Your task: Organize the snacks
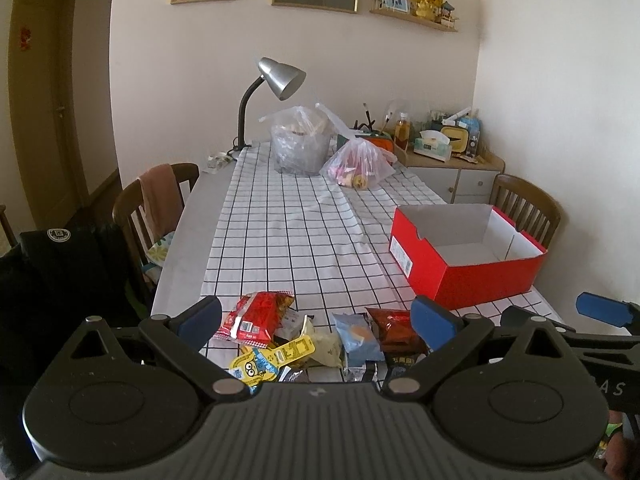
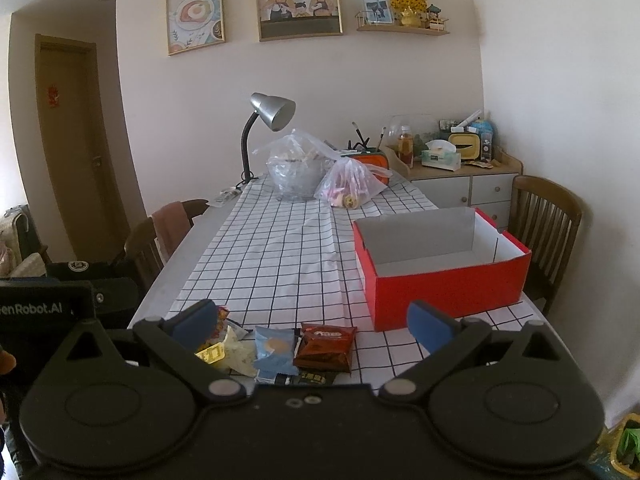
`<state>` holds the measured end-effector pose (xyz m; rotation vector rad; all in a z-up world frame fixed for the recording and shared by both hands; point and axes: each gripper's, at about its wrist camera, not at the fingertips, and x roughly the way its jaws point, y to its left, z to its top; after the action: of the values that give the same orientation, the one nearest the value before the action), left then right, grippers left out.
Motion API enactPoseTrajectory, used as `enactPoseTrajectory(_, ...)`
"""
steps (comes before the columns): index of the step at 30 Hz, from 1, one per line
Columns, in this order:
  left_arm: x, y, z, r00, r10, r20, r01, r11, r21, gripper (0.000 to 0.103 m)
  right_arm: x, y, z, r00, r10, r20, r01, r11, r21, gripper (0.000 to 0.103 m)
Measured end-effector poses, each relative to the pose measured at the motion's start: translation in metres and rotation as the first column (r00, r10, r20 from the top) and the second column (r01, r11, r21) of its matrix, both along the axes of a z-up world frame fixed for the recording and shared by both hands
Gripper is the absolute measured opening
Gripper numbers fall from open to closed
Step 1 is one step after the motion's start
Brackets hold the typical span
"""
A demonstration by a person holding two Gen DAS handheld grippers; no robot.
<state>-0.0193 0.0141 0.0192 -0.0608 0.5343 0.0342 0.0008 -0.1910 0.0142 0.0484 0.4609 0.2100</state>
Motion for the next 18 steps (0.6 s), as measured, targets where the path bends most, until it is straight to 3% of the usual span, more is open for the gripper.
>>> enactPoseTrajectory(18, -0.0028, -0.0021, 0.0019, 1.000, -0.013, 0.016, 0.013, 1.000, -0.002, 0.101, -0.0059, 0.0003, 0.0037, 0.999, -0.010, 0.040, 0.010, 1.000, 0.003, 0.101)
